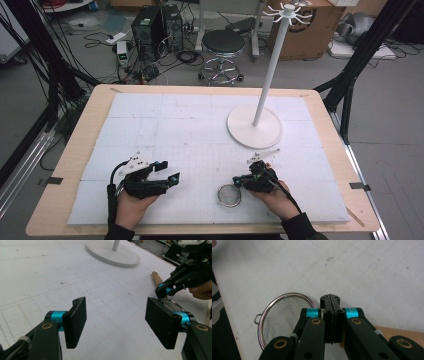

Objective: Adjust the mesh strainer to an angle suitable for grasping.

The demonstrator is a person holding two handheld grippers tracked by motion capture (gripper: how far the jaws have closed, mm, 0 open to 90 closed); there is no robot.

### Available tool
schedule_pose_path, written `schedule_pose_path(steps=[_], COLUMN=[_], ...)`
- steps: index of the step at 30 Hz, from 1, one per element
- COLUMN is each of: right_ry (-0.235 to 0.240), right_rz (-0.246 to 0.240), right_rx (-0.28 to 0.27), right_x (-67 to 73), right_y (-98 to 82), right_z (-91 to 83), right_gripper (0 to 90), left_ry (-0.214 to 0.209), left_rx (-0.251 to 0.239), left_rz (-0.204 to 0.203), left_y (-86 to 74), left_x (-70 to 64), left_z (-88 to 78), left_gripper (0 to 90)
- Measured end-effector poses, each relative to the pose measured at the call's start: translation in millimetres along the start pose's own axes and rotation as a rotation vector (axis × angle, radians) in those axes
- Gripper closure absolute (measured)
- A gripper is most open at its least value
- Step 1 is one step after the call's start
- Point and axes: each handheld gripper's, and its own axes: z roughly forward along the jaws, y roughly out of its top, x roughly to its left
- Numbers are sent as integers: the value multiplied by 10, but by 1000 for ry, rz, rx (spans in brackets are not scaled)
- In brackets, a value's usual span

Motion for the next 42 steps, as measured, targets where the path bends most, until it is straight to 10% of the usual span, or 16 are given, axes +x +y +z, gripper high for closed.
schedule_pose_path(steps=[12,23,31,42], right_ry=[34,-100,-161,-147], right_rz=[56,159,234,222], right_rx=[-87,-109,-113,-101], right_x=[-141,-606,-951,-902], right_y=[-148,-487,-490,-231], right_z=[-261,-741,-728,-489], right_gripper=[900,900,900,900], left_ry=[-2,-3,-1,-4], left_rx=[0,2,10,15], left_rz=[1,0,2,10], left_y=[-1,-2,-9,-5], left_x=[-8,-17,-13,-20], left_z=[6,18,30,43], left_gripper=[342,343,343,345])
